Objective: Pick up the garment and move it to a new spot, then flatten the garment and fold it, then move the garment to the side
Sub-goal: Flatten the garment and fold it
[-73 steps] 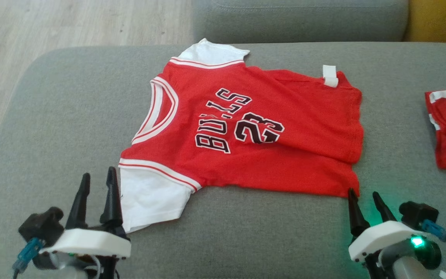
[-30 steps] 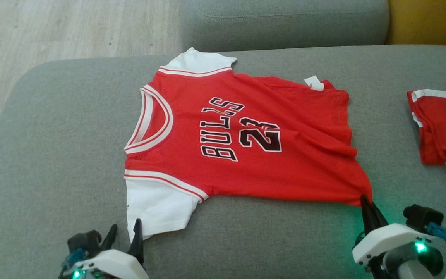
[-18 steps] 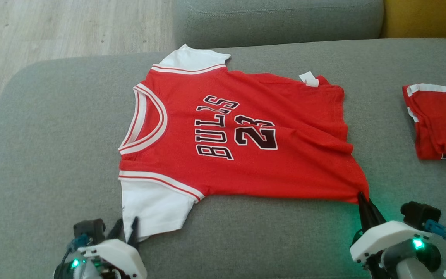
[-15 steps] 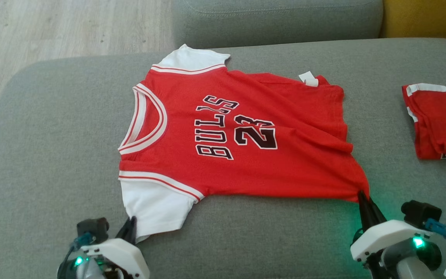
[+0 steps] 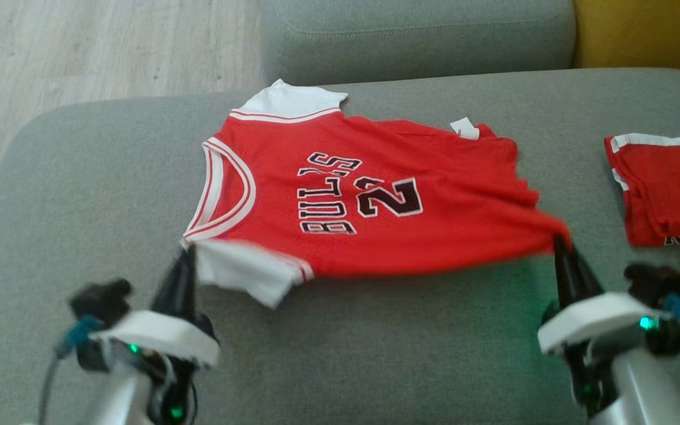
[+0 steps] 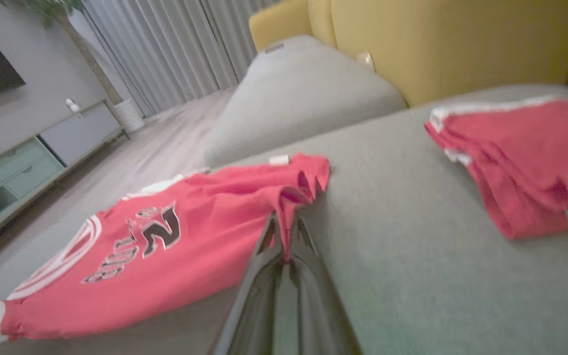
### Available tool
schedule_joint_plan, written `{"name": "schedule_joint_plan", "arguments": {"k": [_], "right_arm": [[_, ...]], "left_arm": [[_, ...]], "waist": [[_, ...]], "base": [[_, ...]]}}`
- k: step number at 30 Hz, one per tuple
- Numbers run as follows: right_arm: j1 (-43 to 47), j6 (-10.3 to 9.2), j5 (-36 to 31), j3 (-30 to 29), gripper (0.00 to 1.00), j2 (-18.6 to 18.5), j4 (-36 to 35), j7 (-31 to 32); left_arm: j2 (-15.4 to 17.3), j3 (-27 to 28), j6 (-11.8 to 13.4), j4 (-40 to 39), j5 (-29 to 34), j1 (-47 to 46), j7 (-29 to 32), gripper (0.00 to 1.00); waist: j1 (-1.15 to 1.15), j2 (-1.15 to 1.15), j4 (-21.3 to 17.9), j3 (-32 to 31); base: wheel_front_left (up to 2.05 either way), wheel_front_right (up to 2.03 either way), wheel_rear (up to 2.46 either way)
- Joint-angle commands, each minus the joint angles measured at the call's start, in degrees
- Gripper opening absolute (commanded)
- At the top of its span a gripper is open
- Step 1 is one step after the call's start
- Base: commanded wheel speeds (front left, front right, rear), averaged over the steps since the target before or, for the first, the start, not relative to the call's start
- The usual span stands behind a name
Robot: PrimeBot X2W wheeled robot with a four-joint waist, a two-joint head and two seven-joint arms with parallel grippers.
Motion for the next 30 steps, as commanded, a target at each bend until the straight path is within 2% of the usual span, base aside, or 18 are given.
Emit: {"name": "schedule_joint_plan", "arguments": {"k": [1,11,12,16,20,24,27,29,30], "right_arm": [[-4.2,-0.05,-0.7,1.0,0.00,-0.5,-3.9,-0.2],[-11.1,-0.05,-0.3,0.9,0.00,-4.9,-18.8,4.2],[-11.1,-0.05,-0.3,0.9,0.00,-4.9,-18.8,4.2],[-12.3,-0.05,-0.5,0.4,0.00,-5.8,-25.6,7.9],[-13.8,-0.05,-0.3,-0.5,0.00,-5.2,-32.4,14.3],[-19.5,-0.05,-0.8,0.3,0.00,-6.1,-33.4,18.3],[-28.1,-0.05,0.3,0.3,0.00,-6.3,-29.9,19.2],[-35.5,-0.05,-0.5,1.7,0.00,-8.2,-26.7,18.0],[-39.1,-0.05,-0.7,2.4,0.00,-8.6,-24.0,17.3]], "left_arm": [[0.8,3.2,-0.4,-4.5,-1.8,-4.2,-0.7,0.00],[0.4,8.9,-0.6,-23.5,-12.2,-9.1,-0.4,0.00],[0.4,8.9,-0.6,-23.5,-12.2,-9.1,-0.4,0.00],[-0.1,11.0,1.6,-32.1,-17.0,-10.4,2.2,0.00],[0.1,11.4,5.4,-40.6,-19.0,-14.0,7.6,0.00],[3.2,10.5,6.4,-40.2,-17.4,-22.2,12.1,0.00],[5.1,10.1,6.4,-35.4,-16.9,-32.4,14.5,0.00],[8.2,9.0,5.6,-31.2,-13.3,-41.1,15.1,0.00],[8.8,8.4,5.1,-28.2,-12.4,-45.4,15.2,0.00]], "waist": [[0.00,0.00,-0.1,-0.2],[0.00,0.00,-1.3,-1.2],[0.00,0.00,-1.3,-1.2],[0.00,0.00,-1.9,-1.2],[0.00,0.00,-2.6,1.2],[0.00,0.00,-3.1,6.5],[0.00,0.00,-3.5,12.1],[0.00,0.00,-3.6,17.0],[0.00,0.00,-3.6,18.9]], "base": [[0.00,0.00,0.00],[0.00,0.00,0.00],[0.00,0.00,0.00],[0.00,0.00,0.00],[0.00,0.00,0.00],[0.00,0.00,0.00],[0.00,0.00,0.00],[0.00,0.00,0.00],[0.00,0.00,0.00]]}}
